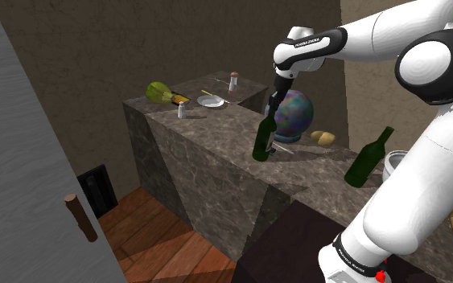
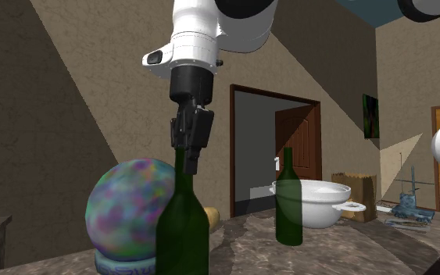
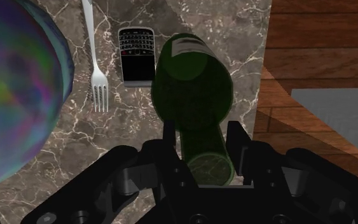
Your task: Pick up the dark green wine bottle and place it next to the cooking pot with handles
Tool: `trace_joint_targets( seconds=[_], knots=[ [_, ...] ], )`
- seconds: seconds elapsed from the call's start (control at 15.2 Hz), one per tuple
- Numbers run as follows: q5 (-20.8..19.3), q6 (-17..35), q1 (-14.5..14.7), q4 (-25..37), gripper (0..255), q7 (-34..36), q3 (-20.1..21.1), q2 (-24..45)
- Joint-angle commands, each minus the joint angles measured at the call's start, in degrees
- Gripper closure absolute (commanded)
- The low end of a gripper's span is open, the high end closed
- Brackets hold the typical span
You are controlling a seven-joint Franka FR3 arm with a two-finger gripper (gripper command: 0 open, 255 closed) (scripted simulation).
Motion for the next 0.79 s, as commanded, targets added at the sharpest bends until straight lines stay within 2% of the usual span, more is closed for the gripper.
trace_joint_targets(
  seconds=[0.0,0.73],
  knots=[
    [0.00,-0.01,-0.01,-0.03,255,0.00,-0.01,0.03],
    [-0.83,-7.45,0.09,5.99,255,0.82,0.05,-1.54]
  ],
)
